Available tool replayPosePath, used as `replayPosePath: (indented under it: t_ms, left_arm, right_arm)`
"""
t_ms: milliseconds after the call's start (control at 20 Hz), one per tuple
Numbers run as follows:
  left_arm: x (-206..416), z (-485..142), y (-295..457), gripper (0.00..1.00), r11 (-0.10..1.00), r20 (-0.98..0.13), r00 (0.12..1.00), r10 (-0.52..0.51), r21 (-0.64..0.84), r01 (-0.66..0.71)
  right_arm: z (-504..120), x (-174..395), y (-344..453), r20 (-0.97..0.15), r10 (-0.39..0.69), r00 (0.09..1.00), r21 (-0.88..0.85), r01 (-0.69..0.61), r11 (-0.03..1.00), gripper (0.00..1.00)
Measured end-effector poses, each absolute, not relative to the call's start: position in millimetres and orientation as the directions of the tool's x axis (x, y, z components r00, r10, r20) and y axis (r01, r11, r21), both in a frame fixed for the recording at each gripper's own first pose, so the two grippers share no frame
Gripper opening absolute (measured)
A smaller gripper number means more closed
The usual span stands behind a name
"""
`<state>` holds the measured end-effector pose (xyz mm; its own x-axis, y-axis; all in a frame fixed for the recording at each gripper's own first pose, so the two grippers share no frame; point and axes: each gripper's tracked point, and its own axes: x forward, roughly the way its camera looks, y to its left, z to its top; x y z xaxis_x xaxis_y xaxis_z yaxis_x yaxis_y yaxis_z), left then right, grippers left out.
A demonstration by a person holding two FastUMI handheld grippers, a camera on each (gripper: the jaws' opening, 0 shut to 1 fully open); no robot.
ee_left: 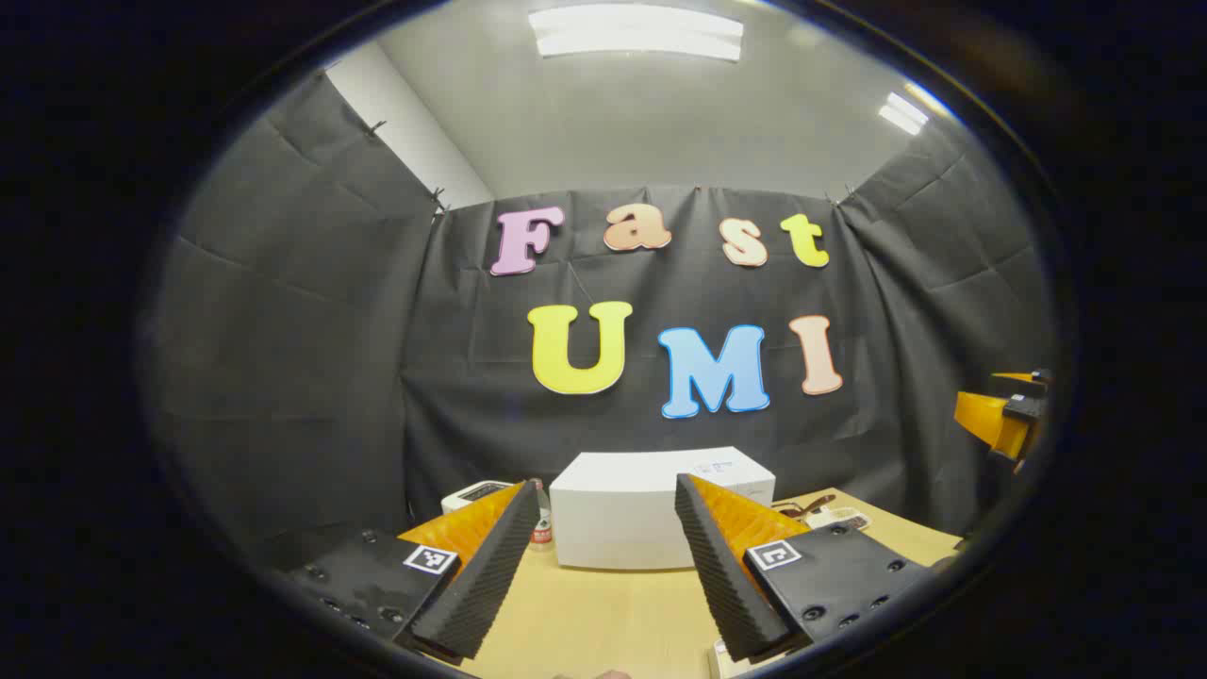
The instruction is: Open the microwave oven with the left hand, put the food in, and close the microwave oven.
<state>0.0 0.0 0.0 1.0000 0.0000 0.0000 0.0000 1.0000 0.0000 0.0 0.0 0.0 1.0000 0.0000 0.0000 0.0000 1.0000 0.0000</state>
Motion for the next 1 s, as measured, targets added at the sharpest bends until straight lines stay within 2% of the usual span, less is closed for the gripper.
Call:
replayPosePath:
  t_ms: [1000]
  left_arm:
    - [-3.4,2.9,-5.6,0.96,0.999,0.005,1.000,0.027,0.026,-0.027]
  right_arm:
    - [3.1,1.7,0.5,0.025,0.033,0.999,0.010,-0.033,0.999,0.97]
